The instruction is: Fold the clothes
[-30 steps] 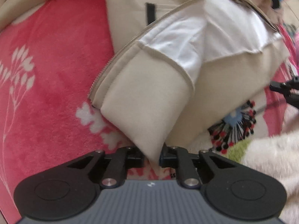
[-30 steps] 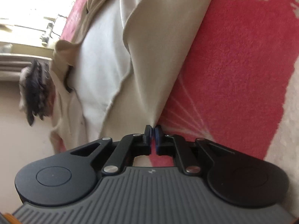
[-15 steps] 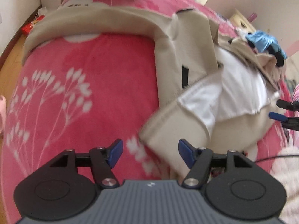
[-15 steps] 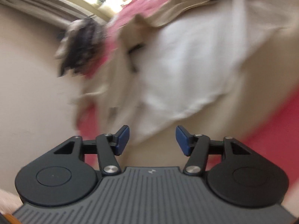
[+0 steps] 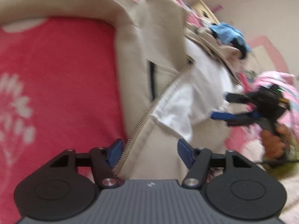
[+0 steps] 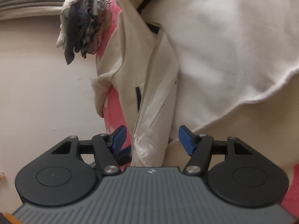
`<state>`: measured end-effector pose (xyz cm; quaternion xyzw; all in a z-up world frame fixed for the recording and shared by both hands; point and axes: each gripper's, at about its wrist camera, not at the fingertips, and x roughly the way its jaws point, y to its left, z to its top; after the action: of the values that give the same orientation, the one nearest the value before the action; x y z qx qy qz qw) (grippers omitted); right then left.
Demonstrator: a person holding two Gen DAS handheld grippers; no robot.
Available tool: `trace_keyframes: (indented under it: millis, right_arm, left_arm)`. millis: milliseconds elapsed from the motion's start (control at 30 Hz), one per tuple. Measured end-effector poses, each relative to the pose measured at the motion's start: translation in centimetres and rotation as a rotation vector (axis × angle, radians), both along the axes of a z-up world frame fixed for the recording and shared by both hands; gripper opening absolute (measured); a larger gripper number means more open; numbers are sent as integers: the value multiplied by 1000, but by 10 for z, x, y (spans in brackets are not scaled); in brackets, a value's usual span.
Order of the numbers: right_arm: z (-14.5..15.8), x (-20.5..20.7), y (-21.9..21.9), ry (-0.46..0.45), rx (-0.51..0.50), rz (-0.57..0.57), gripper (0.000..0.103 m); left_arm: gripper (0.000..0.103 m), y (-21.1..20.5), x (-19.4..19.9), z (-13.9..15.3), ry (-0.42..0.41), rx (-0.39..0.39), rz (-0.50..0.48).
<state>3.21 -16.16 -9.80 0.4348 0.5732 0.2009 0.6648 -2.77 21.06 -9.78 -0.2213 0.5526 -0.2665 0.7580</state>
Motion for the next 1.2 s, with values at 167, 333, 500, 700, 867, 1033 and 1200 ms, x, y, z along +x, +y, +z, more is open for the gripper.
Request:
trace_keyframes:
  millis: [167,333,500,700,867,1033,1200]
  right_arm:
    - [-6,-2,-13,9,-11,-37,63]
    - [-8,0,-19,-8,-30,-70,64]
    - [-1,-3,-26,-40,-68,-88,64]
    - [9,5,-38,-95,-158,-101,64]
    - [25,22,-46,-179,-246,-76,64]
    - [29,53,-46,-238,-221,-59,64]
    - [21,108,-52,-272,-167,-132,63]
  left_arm:
    - [59,-31,-15,18,-27,-142,-88]
    - [59,-80,-12,2,-18,-171,-139]
    - [59,-118,-1,-24,18,-184,-178]
    - [62,-171,4,-27,-32,-116,-248]
    - [64,-200,-2,-12,-136,-19,-339]
    - [66,-189,-1,4,-166,-20,-315]
    - [67,-169,7,13,-170,-36,-245]
